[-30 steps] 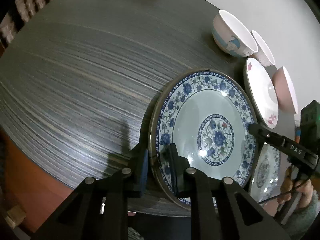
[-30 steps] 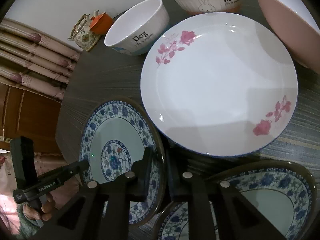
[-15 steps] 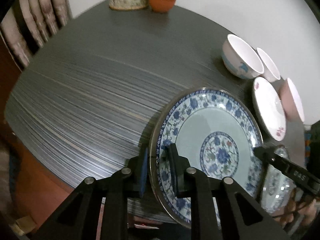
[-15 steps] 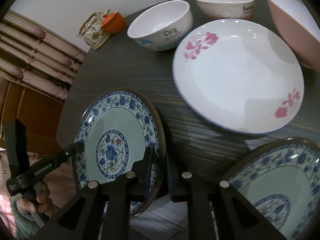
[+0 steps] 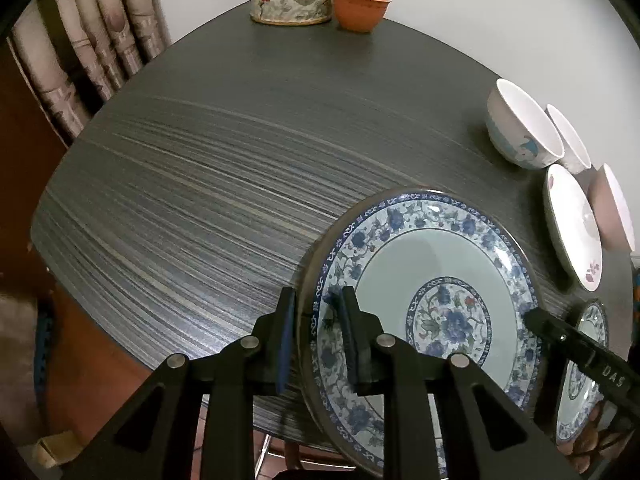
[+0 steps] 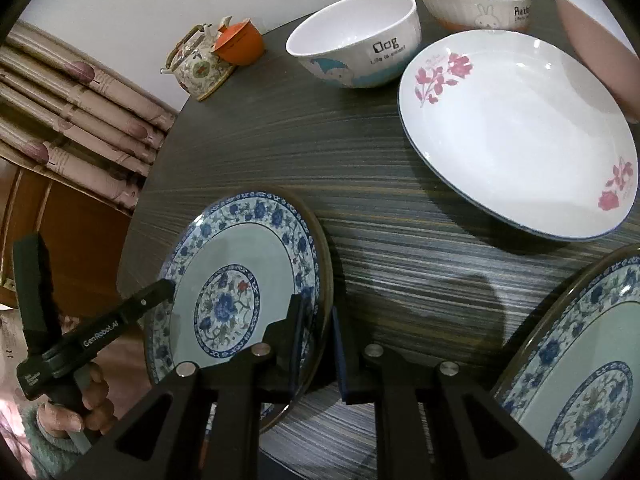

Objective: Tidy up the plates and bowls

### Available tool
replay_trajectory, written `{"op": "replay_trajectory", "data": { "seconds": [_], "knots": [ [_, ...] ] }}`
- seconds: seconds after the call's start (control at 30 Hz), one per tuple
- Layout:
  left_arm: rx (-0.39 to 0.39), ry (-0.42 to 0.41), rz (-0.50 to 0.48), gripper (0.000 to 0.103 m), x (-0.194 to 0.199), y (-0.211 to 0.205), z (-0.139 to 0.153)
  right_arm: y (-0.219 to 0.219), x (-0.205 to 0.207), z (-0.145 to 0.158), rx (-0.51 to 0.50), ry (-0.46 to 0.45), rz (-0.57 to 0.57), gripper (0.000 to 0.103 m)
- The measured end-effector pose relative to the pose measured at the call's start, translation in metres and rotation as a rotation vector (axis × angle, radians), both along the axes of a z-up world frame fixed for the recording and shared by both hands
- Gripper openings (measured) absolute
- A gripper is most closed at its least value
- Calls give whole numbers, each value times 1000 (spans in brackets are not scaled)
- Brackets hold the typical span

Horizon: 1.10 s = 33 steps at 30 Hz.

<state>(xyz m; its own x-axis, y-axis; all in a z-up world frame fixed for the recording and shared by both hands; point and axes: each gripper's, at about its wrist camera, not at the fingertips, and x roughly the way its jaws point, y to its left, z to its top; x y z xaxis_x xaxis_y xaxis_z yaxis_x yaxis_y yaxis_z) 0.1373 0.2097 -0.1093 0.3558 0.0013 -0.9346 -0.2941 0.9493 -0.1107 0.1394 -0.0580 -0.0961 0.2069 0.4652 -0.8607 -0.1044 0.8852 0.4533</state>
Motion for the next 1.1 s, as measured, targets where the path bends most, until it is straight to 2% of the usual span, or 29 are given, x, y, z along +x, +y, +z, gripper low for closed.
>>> {"op": "replay_trajectory", "data": {
  "seconds": [0.3, 0.33, 0.5, 0.6, 0.7, 0.93, 1.1],
  "knots": [
    [5, 30, -2, 23, 1, -1, -8, -1, -4, -5, 21, 19, -21, 14],
    [4, 28, -2, 23, 1, -1, -8, 0, -3, -5, 24, 22, -22, 17],
    [-35, 17, 16, 29, 3, 5, -8, 0, -3, -3, 10, 26, -19, 17],
    [-50, -14, 36, 39, 0, 10, -2, -2, -5, 1, -4, 18, -21, 17],
    [-55, -59, 53, 42, -4, 15, 7, -6, -9, 9, 5, 0, -11, 18],
    [-28, -114, 75, 43, -9, 13, 16, -35, -29, 34, 63, -40, -16, 18],
    [-24, -180, 49, 43, -15, 3, 27, -71, -43, 55, 41, -94, -39, 18]
  ]
}}
